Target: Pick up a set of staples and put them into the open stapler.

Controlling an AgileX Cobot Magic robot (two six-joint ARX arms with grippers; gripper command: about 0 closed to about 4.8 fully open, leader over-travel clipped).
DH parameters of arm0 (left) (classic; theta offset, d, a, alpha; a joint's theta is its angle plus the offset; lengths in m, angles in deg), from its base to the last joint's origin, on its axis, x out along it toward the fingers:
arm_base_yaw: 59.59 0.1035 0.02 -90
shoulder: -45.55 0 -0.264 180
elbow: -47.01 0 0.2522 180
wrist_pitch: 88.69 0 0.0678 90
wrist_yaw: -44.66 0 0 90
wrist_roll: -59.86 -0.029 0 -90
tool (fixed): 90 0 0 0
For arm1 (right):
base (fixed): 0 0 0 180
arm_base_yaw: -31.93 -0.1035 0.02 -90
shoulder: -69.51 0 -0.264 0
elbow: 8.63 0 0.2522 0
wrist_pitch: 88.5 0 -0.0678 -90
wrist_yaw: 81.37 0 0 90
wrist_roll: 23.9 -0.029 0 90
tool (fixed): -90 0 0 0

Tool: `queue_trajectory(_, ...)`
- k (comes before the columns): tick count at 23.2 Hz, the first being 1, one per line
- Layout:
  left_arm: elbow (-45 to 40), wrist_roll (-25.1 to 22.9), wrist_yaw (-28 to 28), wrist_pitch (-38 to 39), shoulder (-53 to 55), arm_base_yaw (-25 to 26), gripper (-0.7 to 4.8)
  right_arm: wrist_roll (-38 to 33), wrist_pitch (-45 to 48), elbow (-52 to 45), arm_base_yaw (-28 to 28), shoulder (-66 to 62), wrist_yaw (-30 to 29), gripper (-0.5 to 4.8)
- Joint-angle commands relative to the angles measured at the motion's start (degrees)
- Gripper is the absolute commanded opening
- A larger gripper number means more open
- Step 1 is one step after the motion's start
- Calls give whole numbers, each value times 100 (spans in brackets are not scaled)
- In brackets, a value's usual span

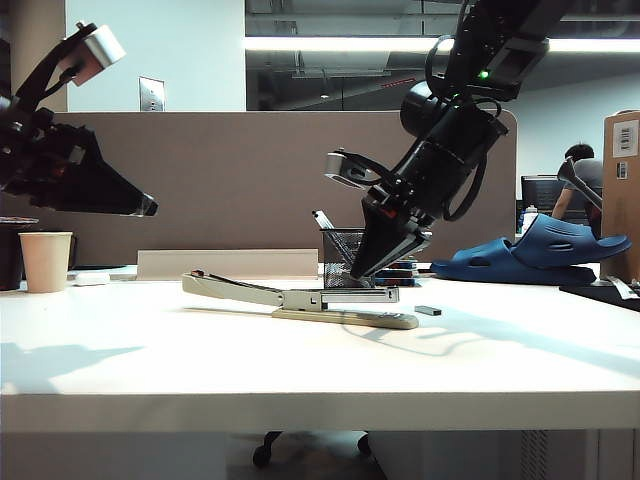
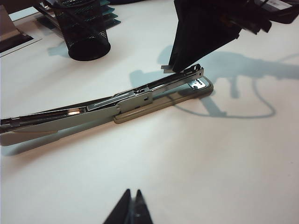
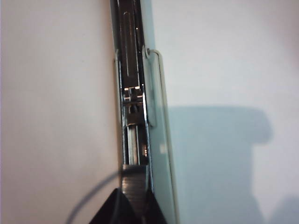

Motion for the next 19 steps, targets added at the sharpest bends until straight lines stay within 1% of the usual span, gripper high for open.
queue_trajectory(1, 7, 0, -28, -35, -15, 4, -5, 17, 28, 22, -20, -61, -35, 51)
queue_trajectory(19, 7, 0, -28, -35, -15, 4, -5, 20, 50, 74, -17, -151, -33, 52)
